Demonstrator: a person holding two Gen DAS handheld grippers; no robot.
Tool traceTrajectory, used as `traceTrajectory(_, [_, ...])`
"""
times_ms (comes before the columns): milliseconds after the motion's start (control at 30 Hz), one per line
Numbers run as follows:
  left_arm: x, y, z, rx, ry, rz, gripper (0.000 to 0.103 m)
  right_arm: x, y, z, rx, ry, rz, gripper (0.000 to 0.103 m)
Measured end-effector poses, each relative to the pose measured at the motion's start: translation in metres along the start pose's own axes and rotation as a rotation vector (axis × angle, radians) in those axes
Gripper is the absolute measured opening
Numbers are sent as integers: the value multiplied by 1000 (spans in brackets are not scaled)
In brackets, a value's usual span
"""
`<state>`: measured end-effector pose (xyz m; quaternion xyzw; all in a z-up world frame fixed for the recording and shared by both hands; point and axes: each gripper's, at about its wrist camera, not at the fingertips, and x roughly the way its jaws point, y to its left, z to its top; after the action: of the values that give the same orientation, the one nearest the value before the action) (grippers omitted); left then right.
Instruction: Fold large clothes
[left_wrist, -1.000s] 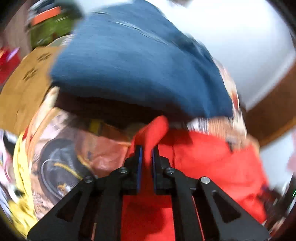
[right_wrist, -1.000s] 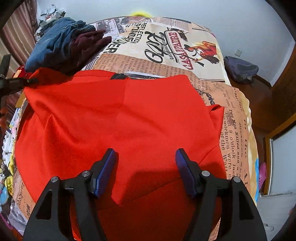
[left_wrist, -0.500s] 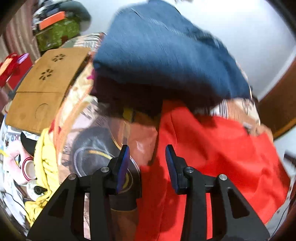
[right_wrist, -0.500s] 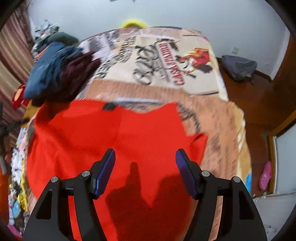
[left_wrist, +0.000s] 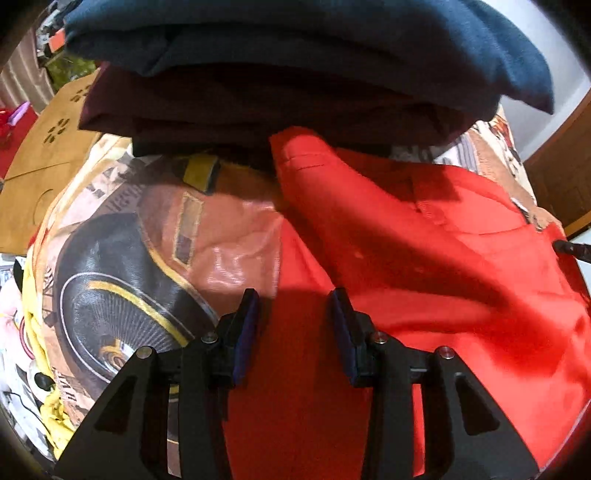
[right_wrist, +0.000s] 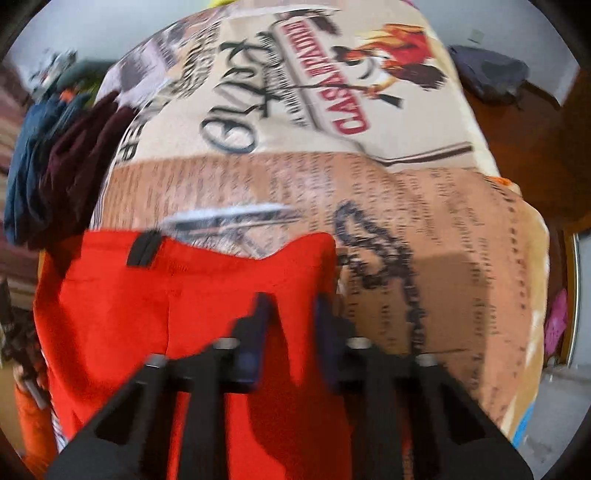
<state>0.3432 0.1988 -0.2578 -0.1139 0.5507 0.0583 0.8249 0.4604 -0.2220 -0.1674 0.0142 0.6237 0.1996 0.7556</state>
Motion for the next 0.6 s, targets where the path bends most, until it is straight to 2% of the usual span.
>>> traceTrajectory(100, [-2,3,-5,-7,-25,30,45,-9,13,-6,-41,-62,-48,7])
traceTrajectory(233, [-10,7,-11,-2,-65,98,45,-41,22,-10,-67,-196,-136,5])
traceTrajectory(367, [-15,17,-16,-45,-81,100,46,-75,21,-9,-61,-331,-247,3])
traceTrajectory(467, [-16,23,-21,-90,-84,91,46,-88,6,-4,0,-403,-314,3])
traceTrajectory(567, [-19,25,-27,-115,-89,103,46,-77,-5,-2,20,-356,-398,3])
traceTrajectory(600, [-20,22,-27,-106,-87,115,46,-71,-5,-2,12,-330,-400,3])
